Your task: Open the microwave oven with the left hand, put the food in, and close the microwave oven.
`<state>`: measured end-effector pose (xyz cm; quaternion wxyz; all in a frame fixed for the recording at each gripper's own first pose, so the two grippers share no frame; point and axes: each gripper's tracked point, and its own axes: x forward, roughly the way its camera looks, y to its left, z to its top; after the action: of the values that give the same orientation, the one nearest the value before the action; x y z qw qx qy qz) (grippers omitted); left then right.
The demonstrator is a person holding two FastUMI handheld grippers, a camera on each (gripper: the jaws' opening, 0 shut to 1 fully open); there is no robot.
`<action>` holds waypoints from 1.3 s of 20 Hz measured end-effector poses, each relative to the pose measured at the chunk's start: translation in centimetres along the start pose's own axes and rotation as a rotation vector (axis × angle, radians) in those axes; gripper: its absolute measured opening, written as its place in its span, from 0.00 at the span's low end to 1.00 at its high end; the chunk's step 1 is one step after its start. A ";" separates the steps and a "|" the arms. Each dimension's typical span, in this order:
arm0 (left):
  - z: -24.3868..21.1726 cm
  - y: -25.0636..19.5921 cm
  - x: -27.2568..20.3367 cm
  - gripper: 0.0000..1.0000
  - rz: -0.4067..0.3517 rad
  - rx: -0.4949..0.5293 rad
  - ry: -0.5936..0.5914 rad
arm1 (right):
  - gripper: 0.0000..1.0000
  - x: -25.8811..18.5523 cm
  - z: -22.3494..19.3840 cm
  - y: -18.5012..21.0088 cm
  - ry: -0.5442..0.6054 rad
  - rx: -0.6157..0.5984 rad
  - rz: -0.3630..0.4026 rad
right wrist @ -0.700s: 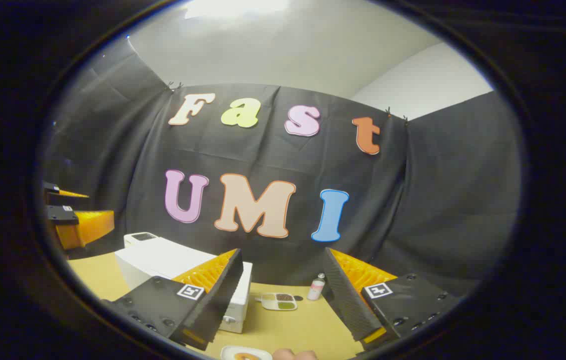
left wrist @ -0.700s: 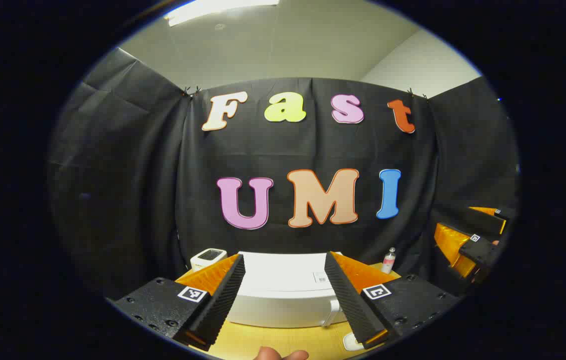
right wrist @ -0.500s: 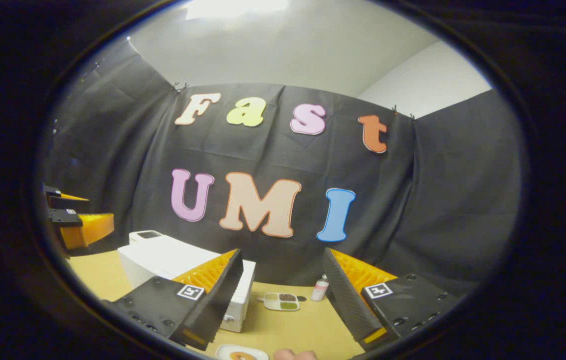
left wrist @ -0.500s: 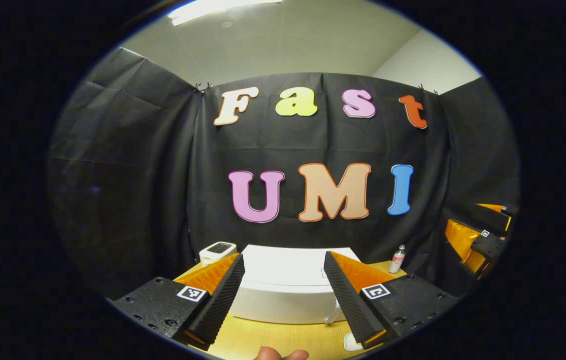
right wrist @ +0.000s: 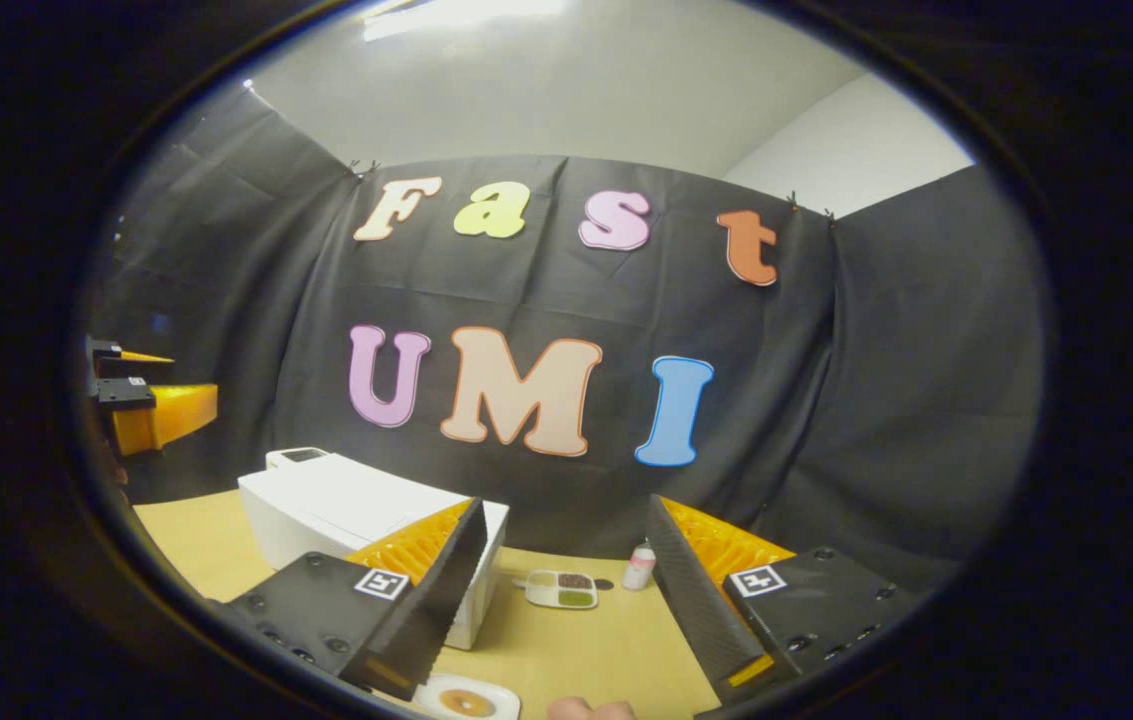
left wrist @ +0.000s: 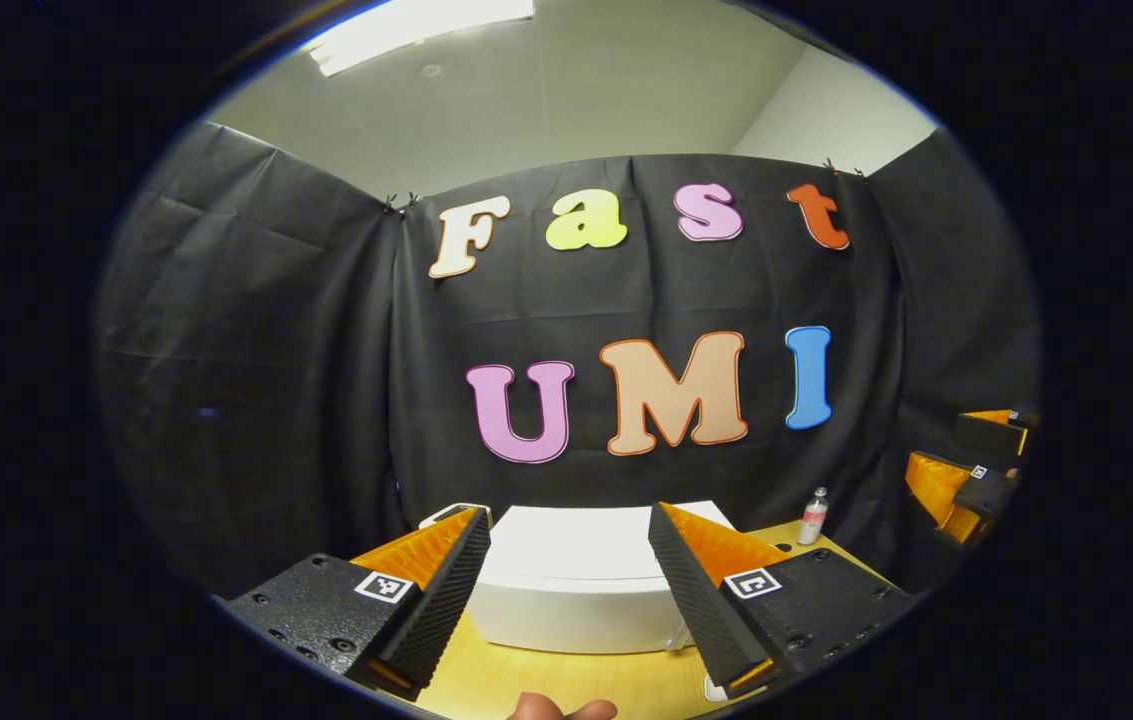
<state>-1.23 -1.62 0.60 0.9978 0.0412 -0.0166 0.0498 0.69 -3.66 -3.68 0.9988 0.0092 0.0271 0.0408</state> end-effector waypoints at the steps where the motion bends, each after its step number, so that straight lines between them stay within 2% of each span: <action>1: -0.3 -0.4 0.0 0.97 -0.005 0.006 0.005 | 0.97 0.0 -0.2 0.1 0.004 0.014 0.006; 5: -0.1 -1.8 -0.1 0.97 -0.031 0.031 -0.002 | 1.00 0.1 -0.5 -0.1 0.011 0.032 0.016; 8: 0.9 -2.2 -0.1 0.97 -0.035 0.054 -0.039 | 0.97 0.2 0.2 0.4 -0.005 0.041 0.033; 9: 1.0 -2.4 -0.2 1.00 -0.037 0.056 -0.045 | 0.97 0.3 0.2 0.3 -0.006 0.044 0.034; 14: 0.5 -3.7 0.2 1.00 -0.051 0.039 -0.052 | 0.96 0.4 0.7 0.4 -0.025 0.048 0.042; 15: -0.2 -4.1 0.5 0.97 -0.055 0.039 -0.046 | 0.96 0.4 0.6 0.5 -0.027 0.049 0.043; 20: -5.6 -6.6 1.9 0.98 -0.099 0.041 -0.006 | 0.97 0.4 1.2 -0.2 -0.051 0.049 0.037; 26: -15.6 -9.0 3.6 0.98 -0.128 0.052 0.115 | 0.96 -0.2 1.9 -0.8 -0.069 0.060 0.034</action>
<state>3.72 -8.93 -15.54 0.9968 0.0651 0.0446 -0.0112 0.62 -4.48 -1.81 0.9975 0.0410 -0.0063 0.0568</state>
